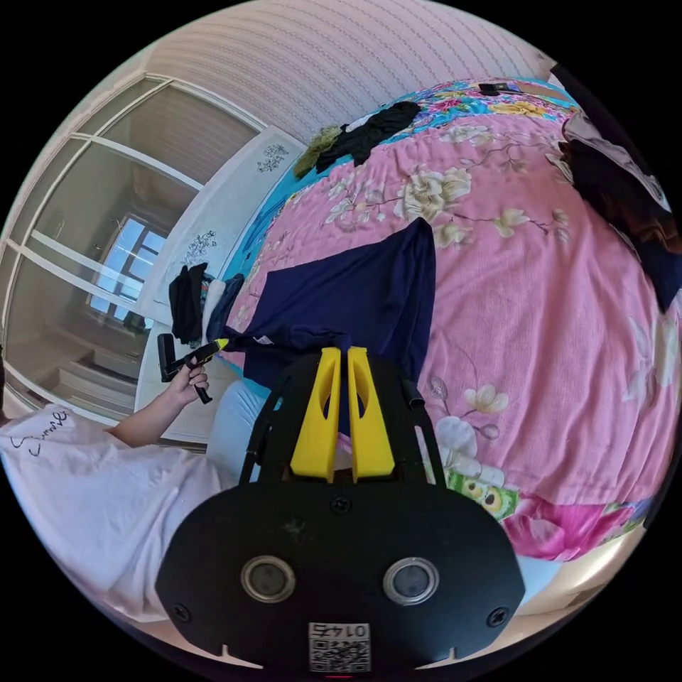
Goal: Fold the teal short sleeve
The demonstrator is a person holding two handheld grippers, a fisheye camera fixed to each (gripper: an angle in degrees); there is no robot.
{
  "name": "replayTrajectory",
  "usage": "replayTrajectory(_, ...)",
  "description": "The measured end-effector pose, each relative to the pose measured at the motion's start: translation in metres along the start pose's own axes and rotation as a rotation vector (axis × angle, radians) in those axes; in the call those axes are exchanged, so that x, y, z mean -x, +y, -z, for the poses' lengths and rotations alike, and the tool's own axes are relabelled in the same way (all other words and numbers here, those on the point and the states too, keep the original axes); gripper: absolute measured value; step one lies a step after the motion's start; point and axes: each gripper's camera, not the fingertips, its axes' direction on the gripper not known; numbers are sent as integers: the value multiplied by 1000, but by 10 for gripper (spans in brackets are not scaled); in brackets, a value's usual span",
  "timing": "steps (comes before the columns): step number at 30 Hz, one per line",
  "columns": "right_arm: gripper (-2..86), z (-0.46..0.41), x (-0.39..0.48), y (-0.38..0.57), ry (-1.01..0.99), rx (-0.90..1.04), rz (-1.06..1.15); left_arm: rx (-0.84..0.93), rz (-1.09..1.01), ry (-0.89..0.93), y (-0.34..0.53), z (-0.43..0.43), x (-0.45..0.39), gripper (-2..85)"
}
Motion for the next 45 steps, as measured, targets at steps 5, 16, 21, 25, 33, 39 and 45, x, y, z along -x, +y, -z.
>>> replayTrajectory(5, 9, -26, 22, 32, 111, 118, 77, 89, 12, -35, 35, -18, 1, -6)
replayTrajectory(16, 40, -80, 51, 81, 334, 370, 200, 174, -104, -251, 66, -23, -33, 49)
replayTrajectory(21, 59, -104, 87, 61, 353, 302, 295, 245, -239, -304, 64, -62, -75, 63)
replayTrajectory(25, 70, -145, 105, 38, 328, 278, 327, 338, -250, -278, 60, -114, -92, 72)
replayTrajectory(33, 52, -204, 101, 71, 247, 537, 375, 441, -265, -322, 79, -150, -92, 49)
replayTrajectory(39, 44, -207, 112, 99, 299, 577, 430, 412, -313, -352, 92, -148, -114, 56)
replayTrajectory(45, 3, -227, 157, 45, 392, 366, 561, 378, -515, -312, 103, -176, -171, 4)
